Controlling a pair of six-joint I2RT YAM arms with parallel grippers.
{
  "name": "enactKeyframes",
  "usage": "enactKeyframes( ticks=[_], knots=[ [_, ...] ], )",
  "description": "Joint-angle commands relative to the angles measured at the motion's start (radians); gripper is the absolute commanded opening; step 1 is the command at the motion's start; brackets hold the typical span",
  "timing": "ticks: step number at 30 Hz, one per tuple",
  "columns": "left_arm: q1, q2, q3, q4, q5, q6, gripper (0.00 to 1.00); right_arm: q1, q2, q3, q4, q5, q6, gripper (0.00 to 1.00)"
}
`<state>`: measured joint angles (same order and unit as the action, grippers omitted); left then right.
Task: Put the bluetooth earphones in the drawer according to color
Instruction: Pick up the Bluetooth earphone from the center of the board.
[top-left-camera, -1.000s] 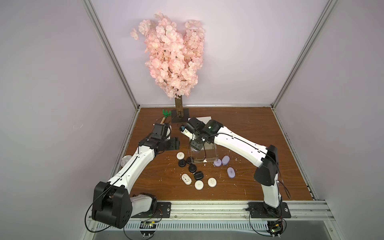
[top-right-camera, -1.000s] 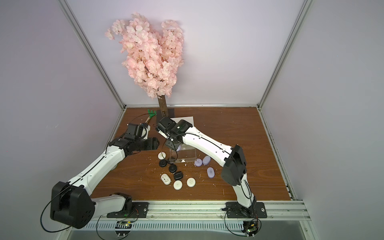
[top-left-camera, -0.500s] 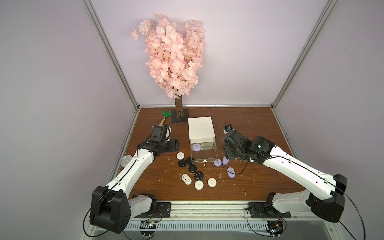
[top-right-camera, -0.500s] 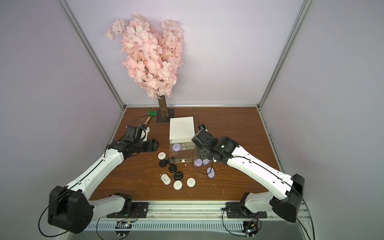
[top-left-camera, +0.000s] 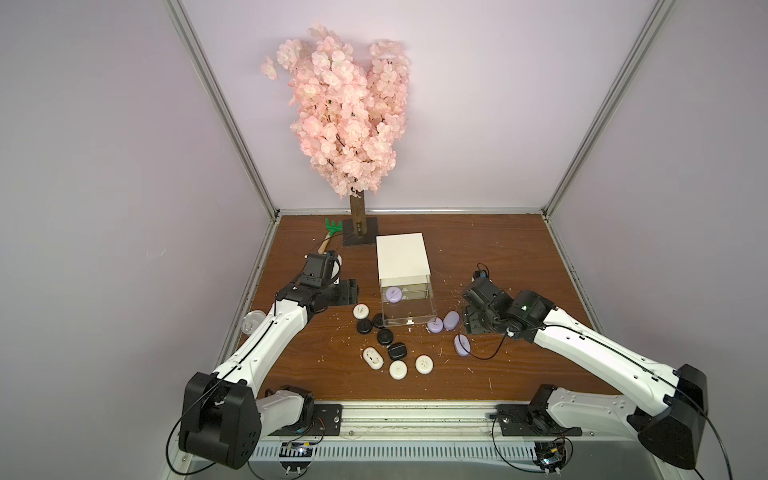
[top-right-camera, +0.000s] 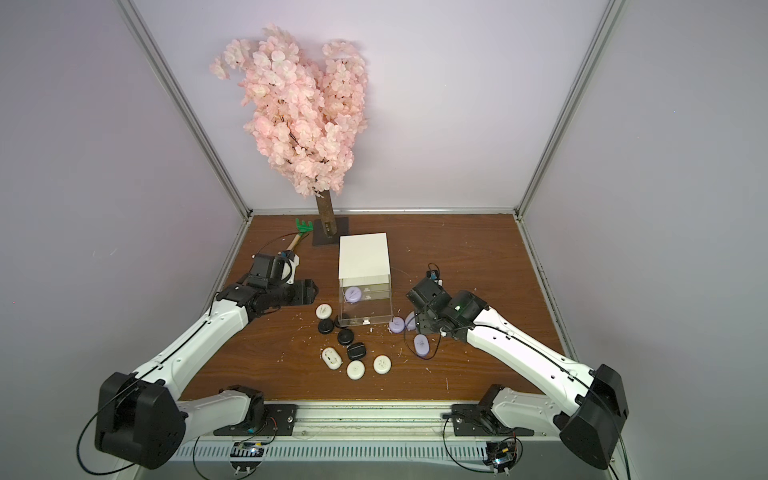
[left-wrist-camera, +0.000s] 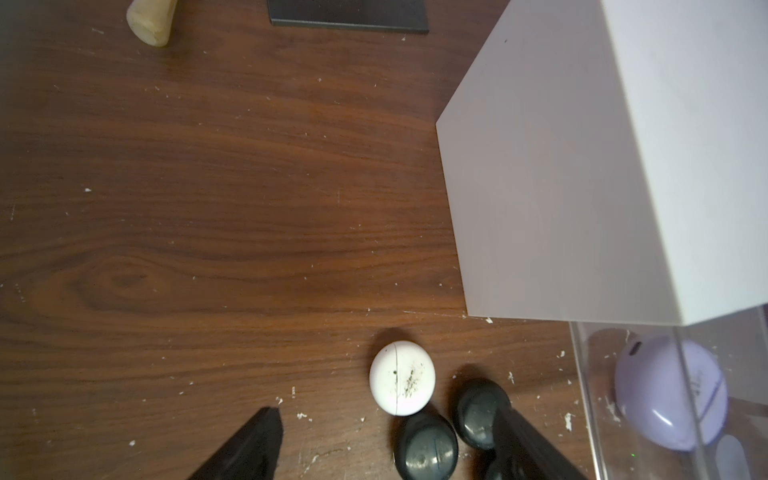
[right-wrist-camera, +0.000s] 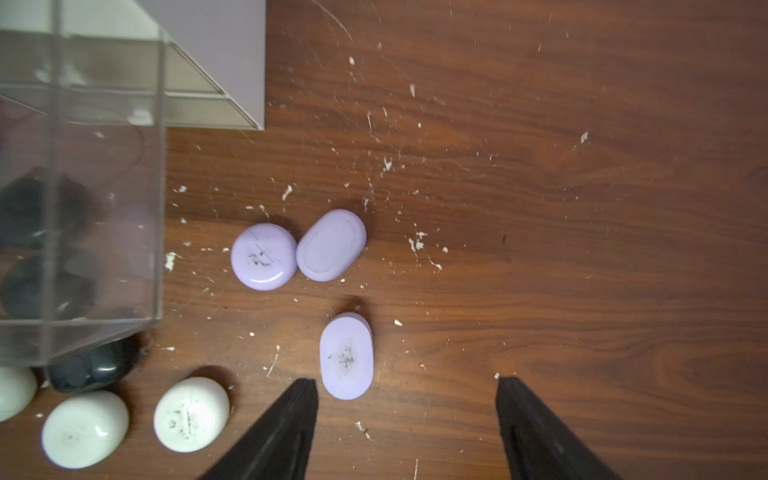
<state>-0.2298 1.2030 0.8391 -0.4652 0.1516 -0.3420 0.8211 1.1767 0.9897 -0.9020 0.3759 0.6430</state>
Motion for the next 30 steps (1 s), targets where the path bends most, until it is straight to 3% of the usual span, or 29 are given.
enactKeyframes(
  ticks=[1,10,30],
  knots=[
    [0.004,-0.010,-0.016,0.011,-0.016,-0.008,0.84,-0.008,-0.019,-0.030,0.059,-0.066,0.017,0.75],
    [0.002,-0.034,-0.043,0.010,-0.007,-0.009,0.84,-0.007,0.068,-0.065,0.118,-0.179,-0.037,0.76],
    [0.003,-0.052,-0.066,0.013,0.009,-0.025,0.84,0.030,0.106,-0.198,0.180,-0.268,-0.026,0.81]
  ],
)
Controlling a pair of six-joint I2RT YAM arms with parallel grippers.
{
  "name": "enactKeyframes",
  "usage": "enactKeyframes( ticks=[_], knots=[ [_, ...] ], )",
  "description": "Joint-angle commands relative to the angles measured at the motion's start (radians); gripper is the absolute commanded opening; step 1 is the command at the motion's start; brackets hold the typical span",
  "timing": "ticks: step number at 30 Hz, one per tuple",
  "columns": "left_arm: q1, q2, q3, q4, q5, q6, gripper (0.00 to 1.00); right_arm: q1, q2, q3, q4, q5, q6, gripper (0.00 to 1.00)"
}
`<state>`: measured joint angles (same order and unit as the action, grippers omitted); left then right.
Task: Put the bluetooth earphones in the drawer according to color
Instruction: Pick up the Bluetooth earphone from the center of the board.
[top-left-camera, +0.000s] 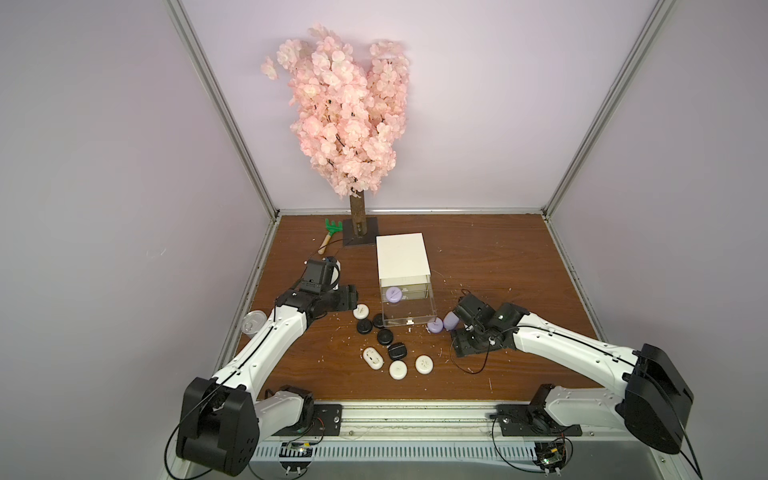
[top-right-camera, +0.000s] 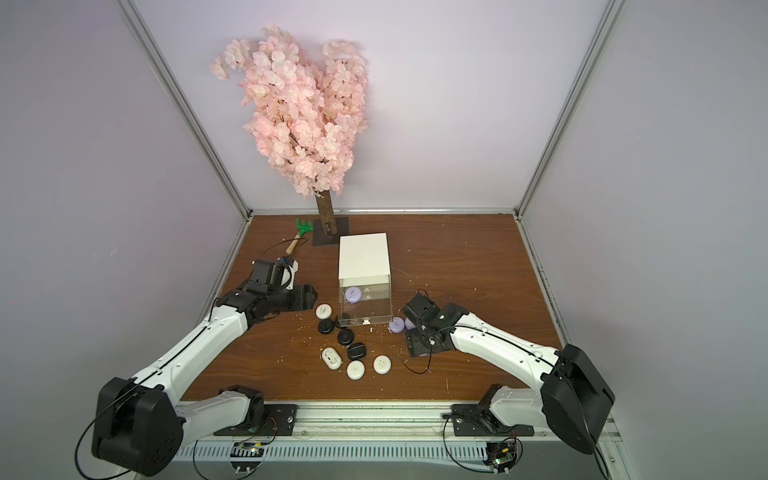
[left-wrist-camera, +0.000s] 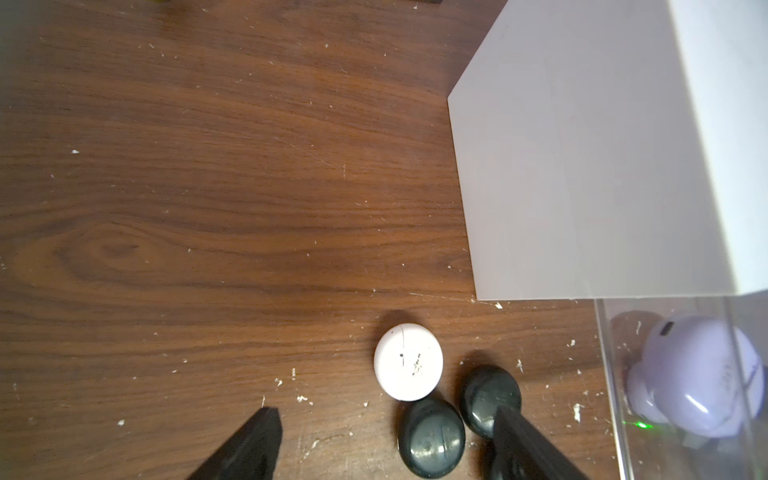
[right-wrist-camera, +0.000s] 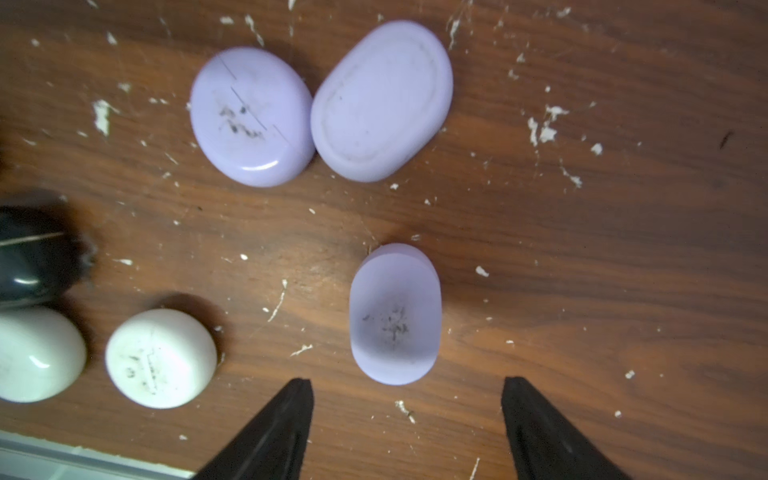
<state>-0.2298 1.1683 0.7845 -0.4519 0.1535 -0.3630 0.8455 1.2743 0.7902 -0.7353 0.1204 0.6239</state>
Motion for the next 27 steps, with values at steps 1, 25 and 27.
enactKeyframes(
  ticks=[1,25,27],
  knots=[
    [0.003,-0.020,-0.013,-0.001,0.006,-0.001,0.84,0.006,0.014,0.002,0.014,-0.007,-0.009,0.82],
    [0.003,-0.030,-0.026,-0.001,0.008,-0.008,0.84,-0.004,0.163,0.035,0.068,-0.004,-0.064,0.80],
    [0.002,-0.028,-0.028,-0.001,0.013,-0.011,0.84,-0.006,0.168,0.035,0.068,-0.005,-0.066,0.79]
  ],
)
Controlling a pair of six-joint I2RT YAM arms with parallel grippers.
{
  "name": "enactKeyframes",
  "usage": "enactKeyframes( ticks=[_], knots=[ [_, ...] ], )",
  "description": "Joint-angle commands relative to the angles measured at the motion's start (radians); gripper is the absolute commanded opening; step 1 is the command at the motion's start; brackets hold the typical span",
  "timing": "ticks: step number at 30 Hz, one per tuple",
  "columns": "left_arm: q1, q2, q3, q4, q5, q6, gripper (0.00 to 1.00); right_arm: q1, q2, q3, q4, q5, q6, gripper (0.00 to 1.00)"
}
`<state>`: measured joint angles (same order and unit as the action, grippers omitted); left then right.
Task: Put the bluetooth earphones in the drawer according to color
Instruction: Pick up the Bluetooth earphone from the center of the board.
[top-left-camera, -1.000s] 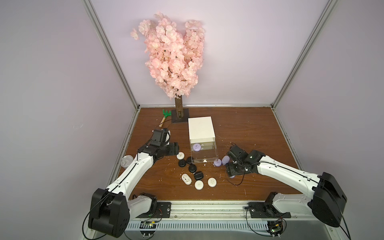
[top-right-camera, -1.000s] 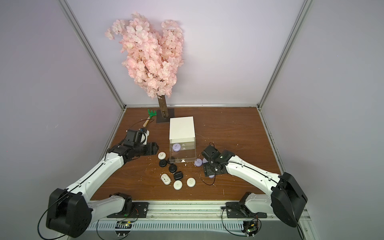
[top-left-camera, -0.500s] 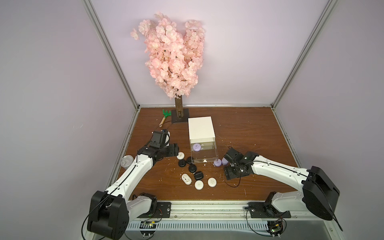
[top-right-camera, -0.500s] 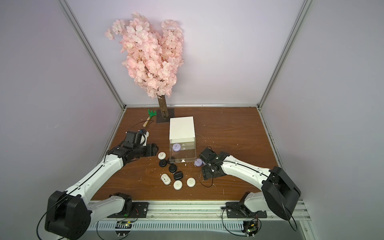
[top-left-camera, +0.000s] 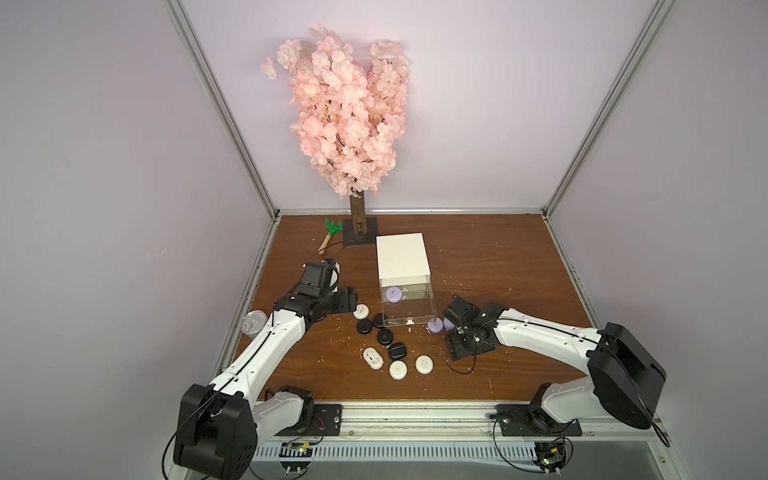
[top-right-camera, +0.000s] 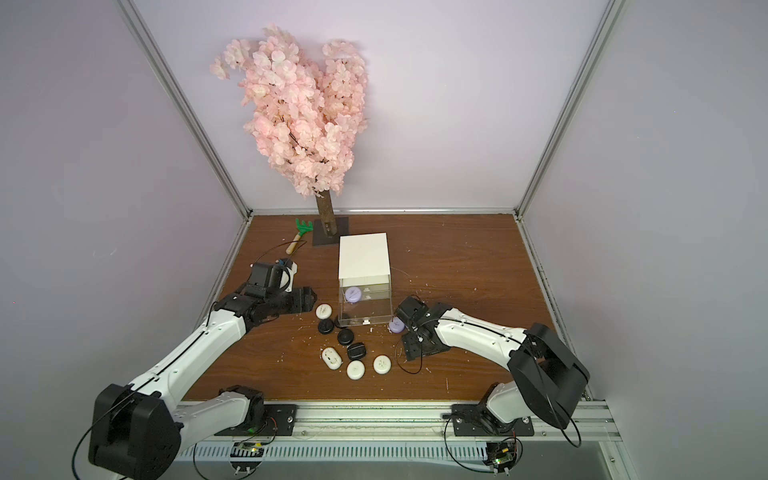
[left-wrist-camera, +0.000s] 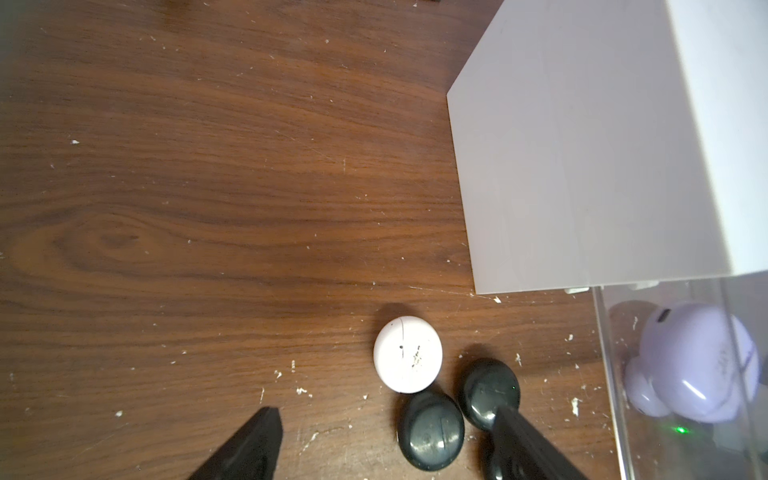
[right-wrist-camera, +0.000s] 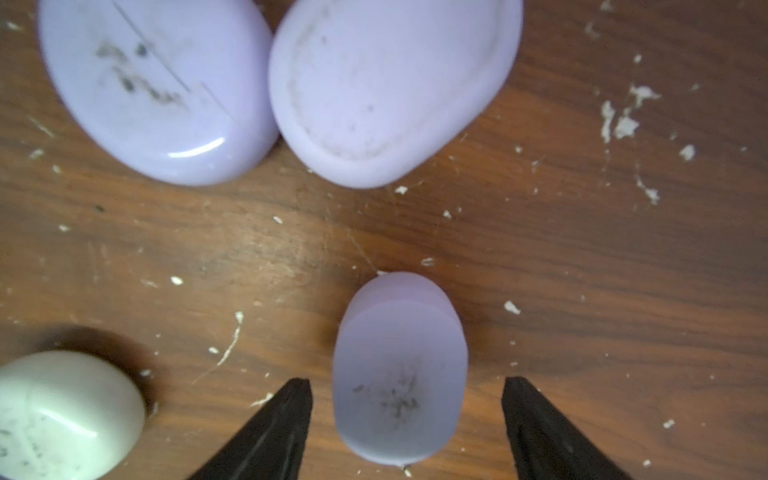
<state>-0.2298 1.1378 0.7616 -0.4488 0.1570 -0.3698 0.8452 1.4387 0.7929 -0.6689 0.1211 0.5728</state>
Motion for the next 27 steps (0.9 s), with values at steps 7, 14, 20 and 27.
enactKeyframes(
  ticks=[7,14,20,27],
  knots=[
    [0.003,-0.001,-0.010,-0.004,0.005,-0.001,0.84,-0.012,0.025,0.041,0.004,-0.007,-0.017,0.77],
    [0.003,-0.006,-0.018,0.001,0.006,-0.001,0.84,-0.012,0.045,0.050,-0.001,-0.005,-0.022,0.73],
    [0.002,-0.001,-0.016,0.005,0.009,0.000,0.84,-0.014,0.064,0.064,-0.011,0.004,-0.025,0.64],
    [0.003,-0.001,-0.022,0.010,0.010,0.000,0.84,-0.014,0.071,0.076,-0.030,0.022,-0.028,0.54]
  ],
)
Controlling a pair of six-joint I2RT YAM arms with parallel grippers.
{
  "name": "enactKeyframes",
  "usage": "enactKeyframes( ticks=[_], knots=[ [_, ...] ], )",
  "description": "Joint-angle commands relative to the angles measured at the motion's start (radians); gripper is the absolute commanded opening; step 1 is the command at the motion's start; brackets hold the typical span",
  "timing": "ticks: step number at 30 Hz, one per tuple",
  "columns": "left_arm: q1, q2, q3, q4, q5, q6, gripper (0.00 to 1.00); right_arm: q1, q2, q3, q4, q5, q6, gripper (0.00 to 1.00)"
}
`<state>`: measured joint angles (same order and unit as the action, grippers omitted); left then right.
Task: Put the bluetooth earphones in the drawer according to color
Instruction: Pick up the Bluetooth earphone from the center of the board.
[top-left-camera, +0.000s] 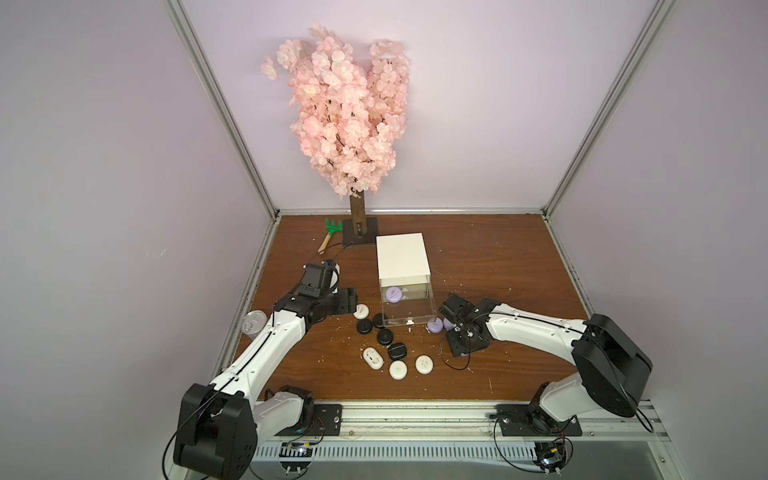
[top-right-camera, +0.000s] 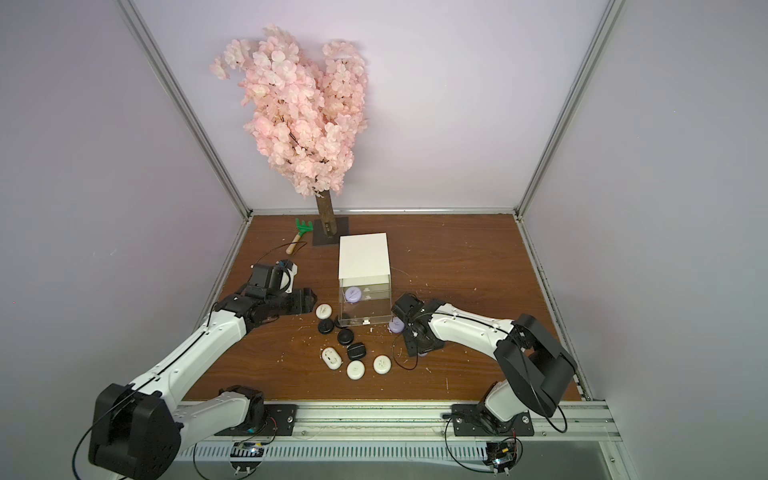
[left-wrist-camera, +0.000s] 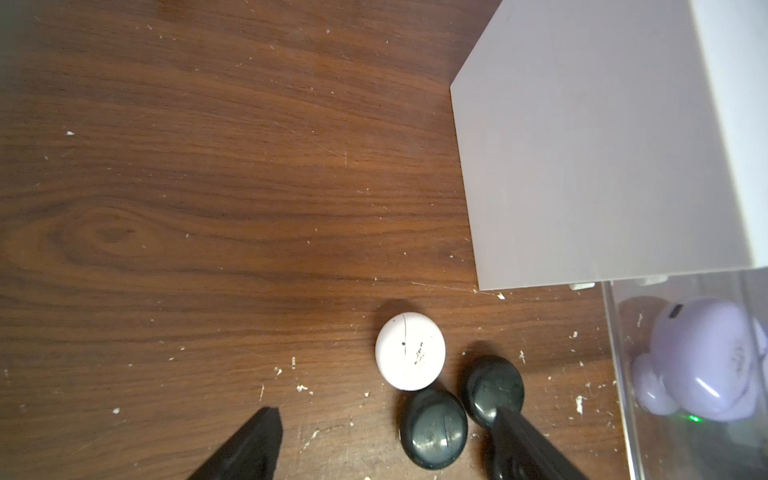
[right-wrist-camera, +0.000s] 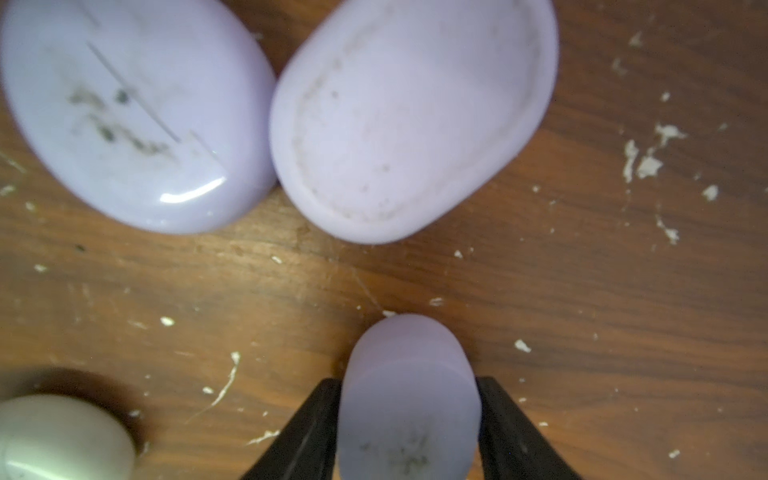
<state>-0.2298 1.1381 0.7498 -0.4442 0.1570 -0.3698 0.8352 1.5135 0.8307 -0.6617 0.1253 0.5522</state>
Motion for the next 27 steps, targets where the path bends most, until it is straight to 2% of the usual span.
enactKeyframes(
  ticks=[1,10,15,22,27],
  knots=[
    [0.004,-0.003,-0.009,0.007,0.010,0.000,0.84,-0.005,-0.007,0.043,-0.048,0.023,-0.006,0.51],
    [0.003,0.001,-0.023,0.022,0.009,0.006,0.84,-0.002,-0.135,0.160,-0.241,0.124,0.000,0.35],
    [0.004,0.005,-0.037,0.038,0.017,0.004,0.84,0.001,-0.215,0.301,-0.359,0.195,-0.033,0.33],
    [0.004,-0.007,-0.045,0.045,0.021,0.005,0.84,0.046,-0.154,0.564,-0.391,0.272,-0.212,0.33],
    [0.004,-0.021,-0.050,0.046,0.021,0.005,0.84,0.111,-0.080,0.674,-0.331,0.299,-0.348,0.34]
  ],
)
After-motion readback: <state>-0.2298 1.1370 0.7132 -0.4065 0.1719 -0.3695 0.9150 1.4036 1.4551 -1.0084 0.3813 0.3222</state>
